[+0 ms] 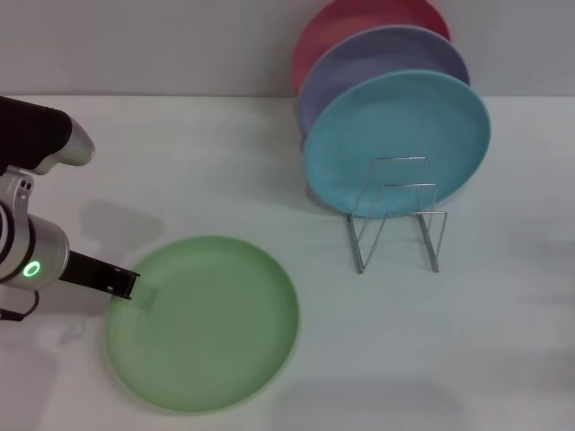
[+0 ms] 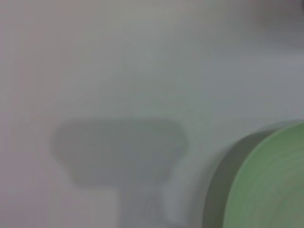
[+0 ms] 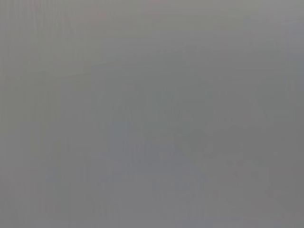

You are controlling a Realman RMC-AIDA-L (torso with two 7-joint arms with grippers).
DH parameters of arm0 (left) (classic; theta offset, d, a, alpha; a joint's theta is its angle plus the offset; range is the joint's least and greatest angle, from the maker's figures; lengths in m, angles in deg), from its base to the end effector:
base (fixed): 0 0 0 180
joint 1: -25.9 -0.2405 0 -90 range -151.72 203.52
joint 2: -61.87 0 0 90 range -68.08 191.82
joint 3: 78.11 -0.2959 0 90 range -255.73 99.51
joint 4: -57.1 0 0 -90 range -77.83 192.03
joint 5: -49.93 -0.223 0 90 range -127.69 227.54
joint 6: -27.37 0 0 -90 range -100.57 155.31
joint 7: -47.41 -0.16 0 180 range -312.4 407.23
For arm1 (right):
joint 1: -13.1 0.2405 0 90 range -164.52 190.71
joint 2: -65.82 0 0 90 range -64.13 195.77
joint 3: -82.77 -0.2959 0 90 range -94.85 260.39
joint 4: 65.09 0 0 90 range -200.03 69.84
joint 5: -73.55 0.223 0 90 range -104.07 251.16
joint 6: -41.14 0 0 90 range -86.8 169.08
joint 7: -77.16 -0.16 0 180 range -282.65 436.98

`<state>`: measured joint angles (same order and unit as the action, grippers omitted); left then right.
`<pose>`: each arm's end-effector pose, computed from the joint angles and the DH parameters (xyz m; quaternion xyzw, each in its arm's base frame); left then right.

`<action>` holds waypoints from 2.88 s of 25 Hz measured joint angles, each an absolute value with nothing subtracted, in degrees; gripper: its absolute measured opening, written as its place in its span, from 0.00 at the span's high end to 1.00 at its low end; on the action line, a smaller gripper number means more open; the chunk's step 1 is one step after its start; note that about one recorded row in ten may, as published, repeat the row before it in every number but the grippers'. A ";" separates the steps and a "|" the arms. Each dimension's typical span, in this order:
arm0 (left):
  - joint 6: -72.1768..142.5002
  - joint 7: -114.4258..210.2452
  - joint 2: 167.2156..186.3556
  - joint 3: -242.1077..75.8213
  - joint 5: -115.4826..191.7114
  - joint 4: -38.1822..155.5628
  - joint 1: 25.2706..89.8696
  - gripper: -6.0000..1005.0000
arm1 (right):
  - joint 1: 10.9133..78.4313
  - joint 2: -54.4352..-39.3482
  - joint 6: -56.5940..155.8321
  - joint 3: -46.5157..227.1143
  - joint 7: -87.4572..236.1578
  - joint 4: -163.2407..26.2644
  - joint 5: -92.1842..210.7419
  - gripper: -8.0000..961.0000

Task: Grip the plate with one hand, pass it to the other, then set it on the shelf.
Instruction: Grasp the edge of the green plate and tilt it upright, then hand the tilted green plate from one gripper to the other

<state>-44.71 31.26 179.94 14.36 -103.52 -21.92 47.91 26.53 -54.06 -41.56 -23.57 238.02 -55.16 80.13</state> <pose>-0.2773 0.3753 -0.0369 -0.8354 -0.4442 0.1370 0.2934 0.4213 0.2900 0.0505 -0.5182 0.2281 0.3826 0.7302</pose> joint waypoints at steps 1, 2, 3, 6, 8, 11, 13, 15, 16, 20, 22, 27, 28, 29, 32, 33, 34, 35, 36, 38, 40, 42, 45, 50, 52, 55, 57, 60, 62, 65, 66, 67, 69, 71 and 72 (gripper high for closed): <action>-44.71 31.26 179.94 14.36 -103.52 -21.92 47.91 0.89 | 26.53 -54.06 -41.56 -23.57 238.02 -55.16 80.13 0.15; -44.71 31.07 179.96 14.36 -103.53 -21.92 47.93 0.91 | 26.54 -54.06 -41.56 -23.57 237.95 -55.16 80.13 0.15; -44.71 30.97 179.99 14.36 -103.53 -21.91 47.94 0.93 | 26.54 -54.06 -41.57 -23.57 237.81 -55.16 80.13 0.15; -44.71 30.77 180.01 14.36 -103.54 -22.04 47.96 0.95 | 26.50 -54.06 -41.59 -23.57 237.44 -55.16 80.13 0.15; -44.68 30.45 180.01 14.36 -103.45 -23.01 47.86 0.95 | 26.41 -54.06 -41.90 -23.55 237.35 -55.16 80.13 0.15; -44.65 30.02 179.97 14.43 -103.25 -26.00 47.18 0.95 | 26.23 -54.06 -43.29 -22.99 236.89 -55.15 80.14 0.15; -44.64 29.53 179.96 14.72 -103.18 -28.51 46.69 0.95 | 26.16 -54.06 -44.59 -22.26 236.72 -55.05 80.14 0.15; -44.65 28.99 180.00 15.01 -103.16 -30.53 46.36 0.95 | 26.14 -54.06 -46.49 -21.40 236.63 -54.83 80.14 0.15; -44.65 28.82 180.02 15.13 -103.15 -31.64 46.16 0.95 | 26.13 -54.05 -47.65 -20.89 236.47 -54.76 80.14 0.15; -44.64 28.66 179.94 15.49 -103.50 -35.88 45.53 0.96 | 26.33 -53.63 -50.86 -17.52 234.11 -52.83 80.15 0.15; -44.64 28.34 179.91 16.10 -103.54 -37.67 45.19 0.96 | 26.43 -53.26 -49.73 -15.19 230.71 -49.35 79.84 0.15; -43.94 27.87 179.97 17.22 -103.56 -41.68 44.27 0.96 | 24.36 -51.90 -34.34 -12.54 222.53 -29.78 68.14 0.15; -43.70 27.78 179.99 17.23 -103.55 -42.30 44.03 0.96 | 23.84 -51.86 -28.53 -12.51 220.65 -24.27 64.04 0.15; -43.34 27.62 180.00 17.25 -103.57 -42.84 43.70 0.96 | 23.18 -52.02 -14.76 -12.52 214.46 -11.34 52.94 0.15; -42.04 27.28 180.06 17.26 -103.54 -44.38 42.78 0.95 | 23.80 -52.31 -3.12 -12.44 204.81 -1.65 41.05 0.15; -41.45 27.24 180.07 17.25 -103.54 -44.90 42.41 0.95 | 24.46 -52.33 1.10 -12.36 199.13 2.04 34.78 0.15; -40.45 27.23 180.08 17.26 -103.52 -45.75 41.77 0.95 | 27.19 -51.91 7.23 -12.55 182.26 8.50 19.23 0.16; -40.45 27.23 180.08 17.26 -103.52 -45.75 41.77 0.95 | 27.19 -51.91 7.23 -12.55 182.26 8.50 19.23 0.16; -40.10 27.23 180.08 17.26 -103.52 -46.02 41.57 0.95 | 28.64 -51.48 8.43 -12.74 174.93 10.22 12.48 0.16; -39.34 27.22 180.08 17.26 -103.51 -46.44 41.32 0.95 | 32.31 -50.32 7.84 -12.96 157.56 13.68 -1.06 0.16; -38.92 27.20 180.08 17.29 -103.52 -46.58 41.29 0.95 | 37.10 -49.21 2.82 -13.18 137.28 17.35 -18.47 0.16; -38.59 27.20 180.08 17.33 -103.53 -46.46 41.42 0.95 | 41.01 -48.70 -2.39 -13.59 123.90 18.73 -30.51 0.16; -38.45 27.20 180.06 17.34 -103.54 -46.43 41.55 0.94 | 45.18 -48.18 -8.42 -13.86 113.55 18.94 -39.30 0.16; -38.22 27.20 180.00 17.34 -103.54 -46.66 41.68 0.94 | 54.45 -47.59 -18.72 -13.90 102.53 14.78 -49.48 0.16; -37.98 27.20 179.99 17.34 -103.46 -46.68 41.64 0.94 | 56.90 -47.79 -19.97 -13.62 100.80 12.78 -52.57 0.16; -37.85 27.19 179.99 17.34 -103.36 -46.69 41.64 0.93 | 58.27 -47.93 -20.15 -13.38 99.99 11.31 -54.62 0.16; -37.75 27.20 179.99 17.34 -103.22 -46.70 41.68 0.93 | 60.75 -47.98 -20.41 -13.30 99.69 7.63 -55.81 0.16; -37.74 27.20 180.01 17.34 -103.20 -46.70 41.73 0.93 | 62.12 -48.08 -20.65 -13.25 99.70 5.29 -56.37 0.16; -37.74 27.20 180.04 17.34 -103.18 -46.69 41.77 0.93 | 63.71 -48.52 -20.75 -12.60 99.73 3.06 -58.50 0.16; -37.62 27.20 180.06 17.34 -103.18 -46.61 41.79 0.92 | 64.77 -48.84 -20.42 -11.46 100.13 1.71 -59.49 0.16; -37.62 27.20 180.06 17.34 -103.18 -46.61 41.79 0.92 | 64.77 -48.84 -20.42 -11.46 100.13 1.71 -59.49 0.16; -37.47 27.20 180.06 17.34 -103.18 -46.46 41.84 0.92 | 65.38 -49.09 -20.37 -11.10 100.53 0.99 -59.53 0.16; -37.38 27.20 180.07 17.34 -103.18 -46.42 41.90 0.92 | 65.62 -49.19 -20.36 -11.02 100.70 0.76 -59.55 0.16; -37.27 27.20 180.08 17.34 -103.18 -46.41 41.95 0.92 | 65.95 -49.32 -20.16 -10.77 100.99 0.33 -59.58 0.16; -37.20 27.20 180.08 17.34 -103.18 -46.34 41.98 0.92 | 66.50 -49.41 -19.53 -10.26 101.13 -0.69 -59.84 0.16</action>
<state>-37.20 27.20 180.08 17.34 -103.18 -46.34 41.98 66.50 -49.41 -19.53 -10.26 101.13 -0.69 -59.84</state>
